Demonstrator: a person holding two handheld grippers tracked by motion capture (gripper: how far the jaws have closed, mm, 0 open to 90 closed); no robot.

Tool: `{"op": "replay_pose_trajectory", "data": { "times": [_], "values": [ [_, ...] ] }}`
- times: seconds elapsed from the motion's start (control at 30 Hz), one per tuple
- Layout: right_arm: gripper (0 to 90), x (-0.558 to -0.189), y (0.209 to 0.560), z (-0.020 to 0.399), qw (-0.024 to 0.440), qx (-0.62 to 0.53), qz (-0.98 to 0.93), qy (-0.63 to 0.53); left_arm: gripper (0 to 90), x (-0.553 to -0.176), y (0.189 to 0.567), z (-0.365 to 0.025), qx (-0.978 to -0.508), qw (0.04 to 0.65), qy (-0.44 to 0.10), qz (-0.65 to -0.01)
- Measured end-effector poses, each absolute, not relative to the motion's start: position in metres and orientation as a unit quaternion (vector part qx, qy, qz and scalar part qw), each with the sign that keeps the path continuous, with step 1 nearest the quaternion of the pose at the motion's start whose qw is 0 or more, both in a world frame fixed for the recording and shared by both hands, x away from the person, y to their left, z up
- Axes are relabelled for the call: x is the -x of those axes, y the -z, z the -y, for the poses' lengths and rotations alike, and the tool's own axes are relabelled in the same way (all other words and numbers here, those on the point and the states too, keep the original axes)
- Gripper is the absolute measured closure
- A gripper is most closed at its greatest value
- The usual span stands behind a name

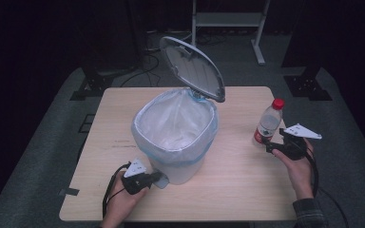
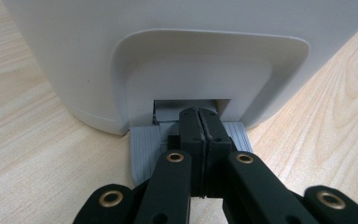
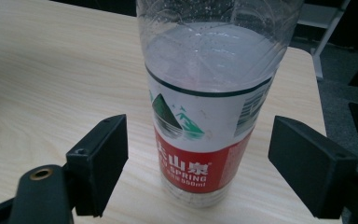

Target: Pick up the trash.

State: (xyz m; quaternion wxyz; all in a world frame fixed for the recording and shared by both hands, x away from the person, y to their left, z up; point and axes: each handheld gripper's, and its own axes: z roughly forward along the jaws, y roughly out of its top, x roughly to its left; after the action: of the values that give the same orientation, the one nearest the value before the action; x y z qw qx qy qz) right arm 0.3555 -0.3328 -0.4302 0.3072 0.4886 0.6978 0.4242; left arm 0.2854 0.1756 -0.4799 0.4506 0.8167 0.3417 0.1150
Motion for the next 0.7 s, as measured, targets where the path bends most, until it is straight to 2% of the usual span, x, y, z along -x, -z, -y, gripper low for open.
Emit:
{"op": "replay_pose_trajectory", "data": {
  "times": [0.7],
  "values": [
    [20.1,-0.378,0.445,0.324,0.328,-0.475,-0.695,-0.429,89.1,-0.285,0.48,-0.176,-0.816,0.451,-0.115,-0.342]
  ]
}}
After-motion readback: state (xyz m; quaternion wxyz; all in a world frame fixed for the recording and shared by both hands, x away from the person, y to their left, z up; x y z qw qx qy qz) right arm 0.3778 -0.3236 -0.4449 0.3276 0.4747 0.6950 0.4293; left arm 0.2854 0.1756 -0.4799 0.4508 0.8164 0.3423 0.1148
